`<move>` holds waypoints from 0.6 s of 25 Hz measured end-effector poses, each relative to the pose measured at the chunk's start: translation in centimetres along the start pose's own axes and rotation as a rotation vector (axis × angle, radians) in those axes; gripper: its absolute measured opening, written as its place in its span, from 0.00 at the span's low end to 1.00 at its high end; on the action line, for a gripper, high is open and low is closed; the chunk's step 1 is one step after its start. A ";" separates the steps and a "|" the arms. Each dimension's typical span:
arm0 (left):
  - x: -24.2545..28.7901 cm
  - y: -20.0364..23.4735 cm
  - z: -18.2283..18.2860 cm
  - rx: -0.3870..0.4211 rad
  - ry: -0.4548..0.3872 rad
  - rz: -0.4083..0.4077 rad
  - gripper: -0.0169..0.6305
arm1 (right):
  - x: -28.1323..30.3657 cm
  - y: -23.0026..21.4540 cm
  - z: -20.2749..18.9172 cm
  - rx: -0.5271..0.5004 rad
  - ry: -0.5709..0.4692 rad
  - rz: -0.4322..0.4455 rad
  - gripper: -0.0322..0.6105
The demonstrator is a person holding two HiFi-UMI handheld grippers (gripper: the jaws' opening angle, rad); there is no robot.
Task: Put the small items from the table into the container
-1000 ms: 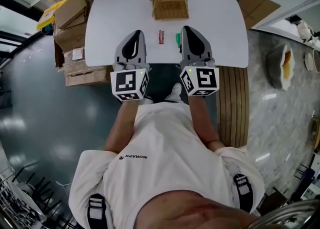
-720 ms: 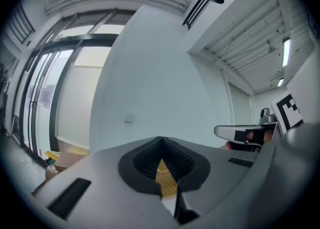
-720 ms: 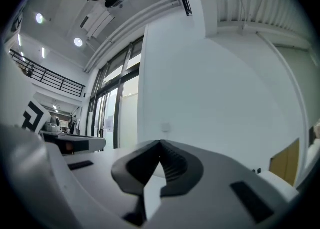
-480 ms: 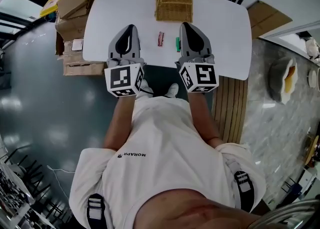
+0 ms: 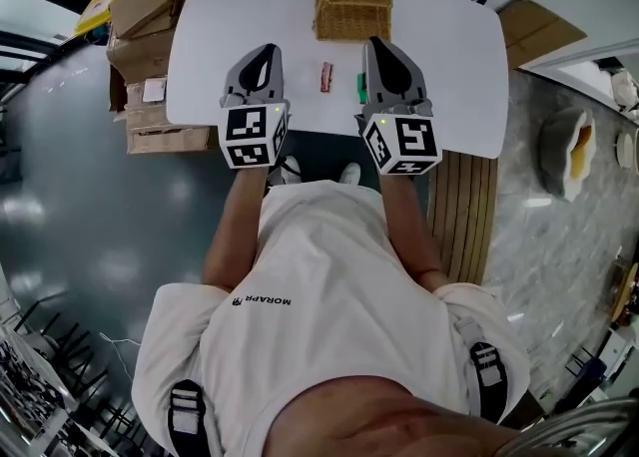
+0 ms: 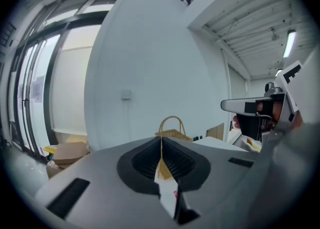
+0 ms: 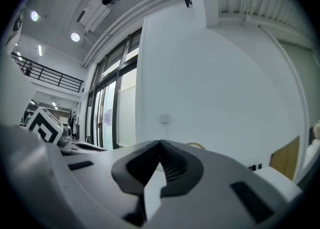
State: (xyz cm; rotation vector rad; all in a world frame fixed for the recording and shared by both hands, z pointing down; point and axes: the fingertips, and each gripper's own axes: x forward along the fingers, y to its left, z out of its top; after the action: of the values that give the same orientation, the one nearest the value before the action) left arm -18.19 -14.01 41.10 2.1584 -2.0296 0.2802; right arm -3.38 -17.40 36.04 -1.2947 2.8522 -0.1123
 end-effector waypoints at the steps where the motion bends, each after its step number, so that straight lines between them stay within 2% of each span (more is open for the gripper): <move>1: 0.5 0.0 -0.6 -0.001 0.022 -0.017 0.03 | 0.1 -0.1 -0.2 -0.002 0.005 -0.003 0.06; 7: 2.4 0.9 -4.6 0.013 0.134 -0.066 0.04 | 0.5 -0.2 -1.3 0.003 0.035 -0.014 0.06; 8: 2.8 1.1 -5.6 0.013 0.160 -0.074 0.06 | 0.5 -0.2 -1.5 0.005 0.038 -0.012 0.06; 10: 3.5 1.6 -7.9 0.027 0.219 -0.088 0.18 | 0.5 -0.2 -1.8 0.004 0.046 -0.013 0.06; 15: 5.0 3.0 -13.6 0.085 0.353 -0.093 0.25 | 0.4 -0.2 -2.5 -0.003 0.069 -0.026 0.06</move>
State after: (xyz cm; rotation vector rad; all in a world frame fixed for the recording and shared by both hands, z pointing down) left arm -21.26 -15.66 55.48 2.0650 -1.7453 0.6911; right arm -3.63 -17.66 38.59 -1.3545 2.8938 -0.1559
